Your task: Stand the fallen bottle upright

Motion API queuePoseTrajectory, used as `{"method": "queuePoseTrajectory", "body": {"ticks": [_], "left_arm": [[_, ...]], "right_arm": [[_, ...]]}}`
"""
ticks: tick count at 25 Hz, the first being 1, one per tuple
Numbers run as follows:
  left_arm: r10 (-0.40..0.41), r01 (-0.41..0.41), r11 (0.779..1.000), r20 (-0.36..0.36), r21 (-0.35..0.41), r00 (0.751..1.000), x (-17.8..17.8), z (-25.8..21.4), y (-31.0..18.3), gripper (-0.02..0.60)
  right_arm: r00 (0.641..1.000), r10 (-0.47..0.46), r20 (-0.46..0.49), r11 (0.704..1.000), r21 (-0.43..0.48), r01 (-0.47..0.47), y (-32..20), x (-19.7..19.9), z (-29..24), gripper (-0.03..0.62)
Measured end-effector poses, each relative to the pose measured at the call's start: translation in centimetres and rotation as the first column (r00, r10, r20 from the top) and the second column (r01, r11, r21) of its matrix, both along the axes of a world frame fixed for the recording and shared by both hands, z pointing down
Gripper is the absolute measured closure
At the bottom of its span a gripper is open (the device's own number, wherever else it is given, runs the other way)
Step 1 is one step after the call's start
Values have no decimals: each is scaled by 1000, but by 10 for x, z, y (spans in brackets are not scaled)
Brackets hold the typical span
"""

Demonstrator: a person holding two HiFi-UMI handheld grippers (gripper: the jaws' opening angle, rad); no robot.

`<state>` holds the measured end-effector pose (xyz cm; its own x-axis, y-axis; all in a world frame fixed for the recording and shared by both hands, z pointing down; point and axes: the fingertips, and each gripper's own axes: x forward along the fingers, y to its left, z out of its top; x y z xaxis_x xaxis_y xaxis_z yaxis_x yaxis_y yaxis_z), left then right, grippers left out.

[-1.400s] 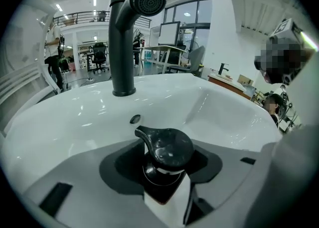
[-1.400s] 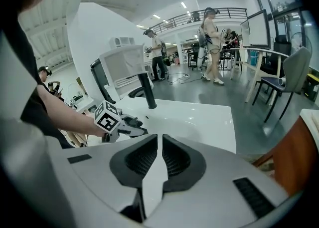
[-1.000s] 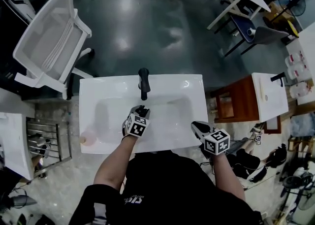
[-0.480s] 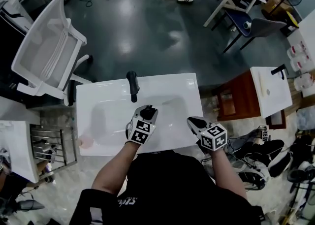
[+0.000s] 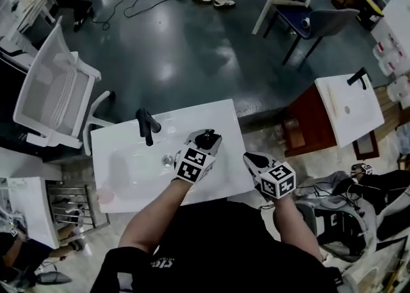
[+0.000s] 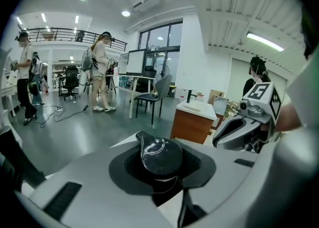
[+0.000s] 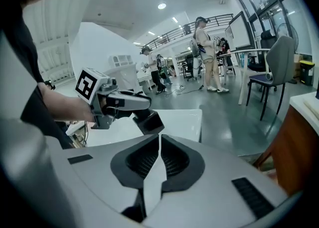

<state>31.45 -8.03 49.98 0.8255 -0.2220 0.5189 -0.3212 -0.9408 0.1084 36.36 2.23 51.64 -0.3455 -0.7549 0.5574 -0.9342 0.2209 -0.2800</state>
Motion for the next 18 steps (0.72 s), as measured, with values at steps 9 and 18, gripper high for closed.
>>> {"method": "queuePoseTrajectory", "body": {"ticks": [9, 18], "left_arm": [[154, -152, 988, 42, -39, 987, 82, 24, 43, 468], [203, -200, 978, 51, -61, 978, 103, 41, 63, 468]], "right_arm": [[992, 120, 29, 992, -33, -120, 44, 64, 18, 566], [991, 122, 46, 992, -33, -121, 49, 75, 17, 568]]}}
